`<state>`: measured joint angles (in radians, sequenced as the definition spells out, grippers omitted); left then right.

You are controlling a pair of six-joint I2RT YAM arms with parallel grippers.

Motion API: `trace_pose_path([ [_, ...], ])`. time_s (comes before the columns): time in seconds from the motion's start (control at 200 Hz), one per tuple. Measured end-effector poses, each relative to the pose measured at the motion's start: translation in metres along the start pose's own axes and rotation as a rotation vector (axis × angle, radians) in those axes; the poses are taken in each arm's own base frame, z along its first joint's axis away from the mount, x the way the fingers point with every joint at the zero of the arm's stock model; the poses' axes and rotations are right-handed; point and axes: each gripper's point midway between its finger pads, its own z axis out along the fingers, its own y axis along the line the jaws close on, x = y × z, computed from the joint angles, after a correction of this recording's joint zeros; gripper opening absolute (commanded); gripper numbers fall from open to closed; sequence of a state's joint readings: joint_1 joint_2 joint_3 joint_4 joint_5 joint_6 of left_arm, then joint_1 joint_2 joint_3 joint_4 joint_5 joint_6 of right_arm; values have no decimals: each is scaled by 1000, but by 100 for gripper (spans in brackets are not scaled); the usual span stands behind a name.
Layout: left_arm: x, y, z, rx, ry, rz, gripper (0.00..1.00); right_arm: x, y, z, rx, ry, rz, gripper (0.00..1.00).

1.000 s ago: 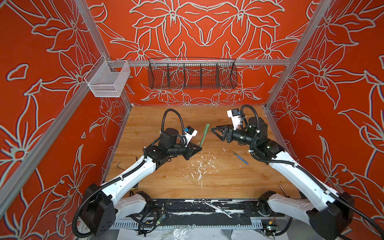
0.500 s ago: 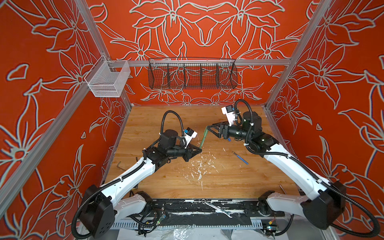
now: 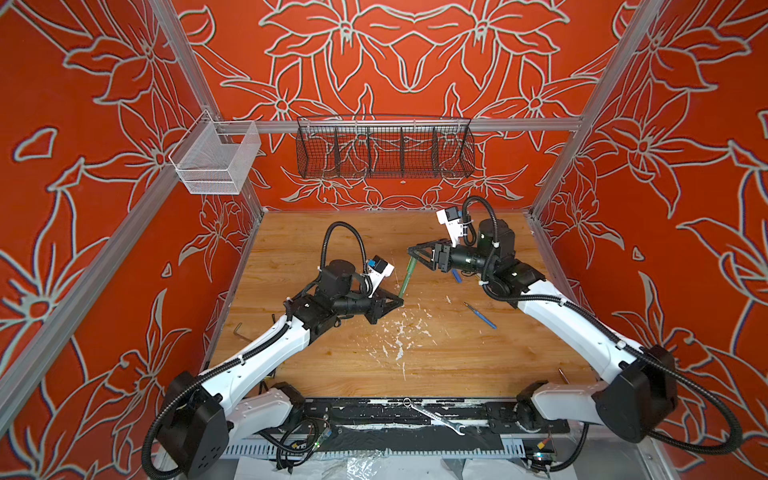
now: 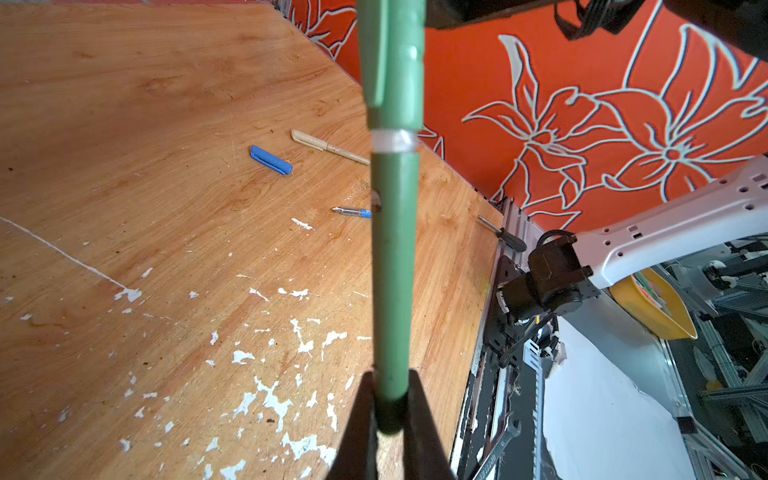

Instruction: Insert the pens into the pen caps

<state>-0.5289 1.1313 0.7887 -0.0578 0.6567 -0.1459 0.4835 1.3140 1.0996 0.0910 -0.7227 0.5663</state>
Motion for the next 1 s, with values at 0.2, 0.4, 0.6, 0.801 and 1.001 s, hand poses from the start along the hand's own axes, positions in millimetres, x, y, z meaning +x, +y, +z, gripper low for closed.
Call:
trace_pose_path([
  [0.2,0,0,0,2,0,0,0,6,-6,6,-5,25,18,55],
  [0.4,1,-1,1,9,4,-1,0,8,-9,8,-4,31,28,42],
  [0.6,1,-1,2,13,3,-1,0,6,-8,10,-16,27,35,29],
  [0.801,0,3,8,19,6,-13,0,8,-9,10,-13,32,31,5],
  [1.001,-3,8,18,26,17,-39,0,7,-12,11,0,28,35,0],
])
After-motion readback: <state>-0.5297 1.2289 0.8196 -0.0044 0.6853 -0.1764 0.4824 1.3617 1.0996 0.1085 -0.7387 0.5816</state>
